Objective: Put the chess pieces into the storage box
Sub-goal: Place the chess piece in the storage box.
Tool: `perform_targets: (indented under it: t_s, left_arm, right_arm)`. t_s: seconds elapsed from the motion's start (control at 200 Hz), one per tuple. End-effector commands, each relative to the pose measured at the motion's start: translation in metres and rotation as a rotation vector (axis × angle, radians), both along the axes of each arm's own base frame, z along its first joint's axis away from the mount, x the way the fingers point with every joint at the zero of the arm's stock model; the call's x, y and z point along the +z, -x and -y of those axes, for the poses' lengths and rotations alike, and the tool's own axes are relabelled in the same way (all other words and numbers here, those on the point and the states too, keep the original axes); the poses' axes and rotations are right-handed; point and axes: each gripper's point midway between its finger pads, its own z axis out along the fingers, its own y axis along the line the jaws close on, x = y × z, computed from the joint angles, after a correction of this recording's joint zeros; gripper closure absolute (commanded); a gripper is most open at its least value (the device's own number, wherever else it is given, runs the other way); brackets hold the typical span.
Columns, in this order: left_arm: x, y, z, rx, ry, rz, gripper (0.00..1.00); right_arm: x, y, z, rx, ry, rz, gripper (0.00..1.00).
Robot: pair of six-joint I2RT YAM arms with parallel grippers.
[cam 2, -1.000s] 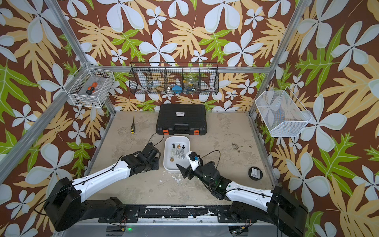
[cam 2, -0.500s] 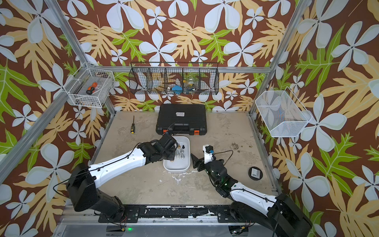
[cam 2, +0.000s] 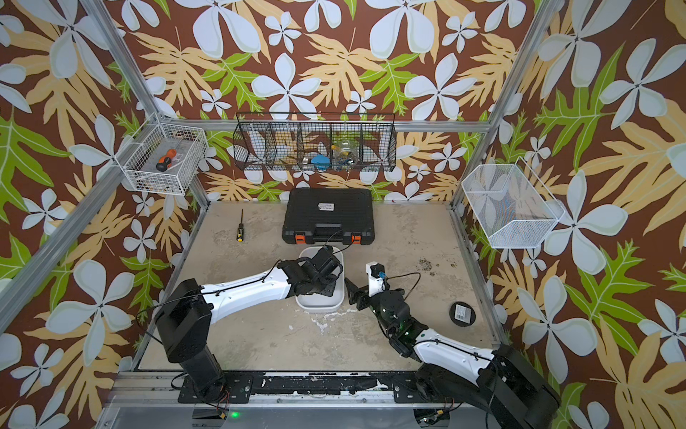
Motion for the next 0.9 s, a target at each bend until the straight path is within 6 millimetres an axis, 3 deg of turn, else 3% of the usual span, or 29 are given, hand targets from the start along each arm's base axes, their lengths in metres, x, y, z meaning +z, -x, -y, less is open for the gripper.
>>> perform_targets:
  t_s: [0.0,0.355,0.896]
  left_arm:
    - [-0.004,0.000,0.002,-0.004,0.009,0.005,0.90]
    - [-0.030,0.001,-0.003,-0.002,-0.021,0.002,0.90]
    - [-0.050,-0.002,-0.004,0.002,-0.057,-0.004,0.90]
  right_arm:
    - [0.008,-0.001,-0.002,0.008,-0.015,0.029,0.16]
    - [0.011,0.002,-0.003,0.020,-0.024,0.036,0.16]
    - [0.018,0.005,-0.002,0.029,-0.039,0.054,0.16]
